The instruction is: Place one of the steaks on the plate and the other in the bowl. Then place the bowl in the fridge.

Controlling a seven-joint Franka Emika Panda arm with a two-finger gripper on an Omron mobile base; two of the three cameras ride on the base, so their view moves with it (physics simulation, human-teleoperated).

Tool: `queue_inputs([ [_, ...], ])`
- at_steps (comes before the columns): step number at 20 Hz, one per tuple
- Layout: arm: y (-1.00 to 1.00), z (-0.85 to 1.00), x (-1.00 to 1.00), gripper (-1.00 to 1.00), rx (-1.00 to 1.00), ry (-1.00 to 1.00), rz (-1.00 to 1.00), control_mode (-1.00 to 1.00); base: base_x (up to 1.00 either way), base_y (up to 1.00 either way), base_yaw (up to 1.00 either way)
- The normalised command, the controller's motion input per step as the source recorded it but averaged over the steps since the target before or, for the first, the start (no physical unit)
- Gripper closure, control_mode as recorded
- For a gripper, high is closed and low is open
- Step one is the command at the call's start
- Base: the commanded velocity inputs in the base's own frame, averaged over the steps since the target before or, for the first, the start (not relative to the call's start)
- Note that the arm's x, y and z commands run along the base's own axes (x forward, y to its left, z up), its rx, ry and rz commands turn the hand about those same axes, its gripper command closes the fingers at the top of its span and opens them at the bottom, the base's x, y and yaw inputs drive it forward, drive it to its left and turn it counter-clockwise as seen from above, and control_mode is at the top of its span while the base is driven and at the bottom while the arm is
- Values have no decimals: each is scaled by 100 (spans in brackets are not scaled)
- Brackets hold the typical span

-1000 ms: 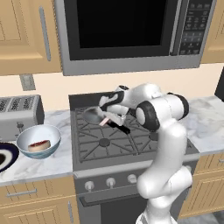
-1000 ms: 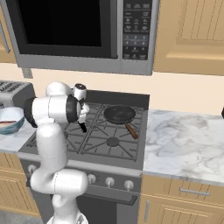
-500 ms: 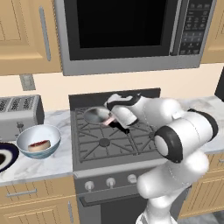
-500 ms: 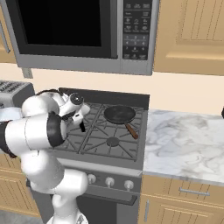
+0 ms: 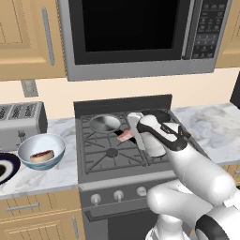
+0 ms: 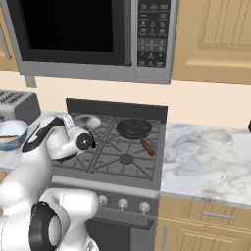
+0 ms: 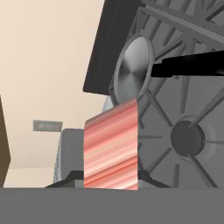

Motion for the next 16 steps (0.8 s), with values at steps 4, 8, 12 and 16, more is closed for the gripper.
queue_inputs([
  [4,-41,100,-58,100,31,1,0,-100,0,0,0],
  [8,-36,100,-46,100,15,1,0,-100,0,0,0],
  [12,-24,74,-71,100,7,16,0,-100,0,0,0],
  [16,-16,18,-55,100,0,51,0,-100,0,0,0],
])
